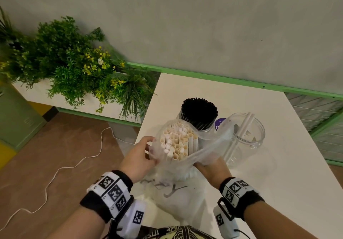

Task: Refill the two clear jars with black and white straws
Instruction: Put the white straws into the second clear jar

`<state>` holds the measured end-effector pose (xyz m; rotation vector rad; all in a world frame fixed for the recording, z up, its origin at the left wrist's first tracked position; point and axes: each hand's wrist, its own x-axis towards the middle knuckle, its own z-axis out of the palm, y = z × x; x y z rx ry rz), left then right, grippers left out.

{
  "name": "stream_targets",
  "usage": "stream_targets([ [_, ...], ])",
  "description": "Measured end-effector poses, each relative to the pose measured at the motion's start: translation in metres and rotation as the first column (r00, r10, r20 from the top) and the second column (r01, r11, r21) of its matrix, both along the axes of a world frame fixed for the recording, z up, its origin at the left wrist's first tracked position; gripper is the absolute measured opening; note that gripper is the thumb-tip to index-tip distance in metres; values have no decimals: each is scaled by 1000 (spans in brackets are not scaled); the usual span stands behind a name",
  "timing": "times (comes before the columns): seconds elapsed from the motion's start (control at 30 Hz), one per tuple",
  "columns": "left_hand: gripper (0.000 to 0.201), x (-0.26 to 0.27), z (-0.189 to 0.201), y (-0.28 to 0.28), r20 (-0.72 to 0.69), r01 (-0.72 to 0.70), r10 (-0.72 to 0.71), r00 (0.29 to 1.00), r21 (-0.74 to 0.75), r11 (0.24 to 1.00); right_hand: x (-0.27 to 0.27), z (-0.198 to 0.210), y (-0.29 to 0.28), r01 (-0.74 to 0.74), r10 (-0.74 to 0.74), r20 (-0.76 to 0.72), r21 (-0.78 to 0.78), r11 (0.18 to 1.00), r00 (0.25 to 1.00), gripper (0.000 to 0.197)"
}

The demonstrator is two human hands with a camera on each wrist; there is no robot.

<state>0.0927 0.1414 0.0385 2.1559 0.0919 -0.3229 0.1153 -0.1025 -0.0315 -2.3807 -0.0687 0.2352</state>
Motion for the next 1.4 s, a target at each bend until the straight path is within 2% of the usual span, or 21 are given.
stream_targets([
  [0.07,63,2,3,6,86,7,-6,996,-3,1000,0,2,0,-10,10,7,15,1000,1000,20],
  [0.13,71,1,18,5,247,107,-107,963,13,994,-3,5,0,-2,1,20,42,999,1000,14],
  [0.23,77,2,46,-19,403,252,-365,839,306,918,-2,5,3,24,-24,-2,25,999,1000,14],
  [0.3,79,12,44,-39,387,252,-492,780,526,812,1,7,4,18,-19,-41,-13,1000,999,29],
  [0.37,84,23,30,-53,305,248,-530,791,633,734,0,9,3,-31,30,-73,-7,999,997,35],
  [0.43,78,30,17,-59,280,225,-533,798,682,696,-2,16,-6,-92,90,-49,-40,995,995,17],
  [0.47,72,32,14,-60,293,204,-534,793,698,686,-3,18,-13,-94,92,-38,-61,994,995,21],
  [0.5,67,34,12,-60,310,185,-531,789,704,685,-3,20,-23,-68,66,-50,-55,996,997,40],
  [0.57,60,38,11,-58,343,162,-516,785,691,704,-7,33,-39,84,-78,-64,95,992,995,65],
  [0.63,58,41,10,-55,358,164,-512,781,673,721,-16,55,-47,249,-287,83,311,917,954,66],
  [0.7,59,43,9,-53,378,168,-512,771,655,737,-23,84,-43,249,-401,395,381,890,826,51],
  [0.77,63,45,10,-52,386,169,-503,773,640,750,-22,111,-27,131,-250,648,227,965,719,30],
  [0.8,67,47,10,-51,386,167,-496,778,634,755,-19,120,-18,72,-100,696,69,995,711,23],
  [0.87,74,47,9,-50,386,166,-483,786,621,766,-5,122,-5,3,198,623,-306,952,757,21],
  [0.93,80,47,9,-48,391,168,-474,789,606,778,9,118,-1,-29,318,428,-559,829,846,24],
  [1.0,88,45,8,-46,396,164,-469,789,600,783,18,115,-4,-60,286,299,-588,806,911,24],
  [1.1,98,41,7,-43,390,159,-457,800,596,787,24,109,-9,-95,285,309,-509,855,908,18],
  [1.17,102,38,7,-41,375,156,-442,815,593,790,23,104,-9,-141,333,379,-452,881,864,13],
  [1.3,104,37,9,-35,361,155,-424,831,581,799,21,97,-11,-211,515,560,-518,829,649,28],
  [1.37,102,36,11,-34,354,155,-411,840,568,808,23,93,-13,-189,555,550,-582,791,625,26],
  [1.4,101,35,12,-35,350,153,-403,846,565,811,24,91,-14,-169,543,543,-590,789,641,25],
])
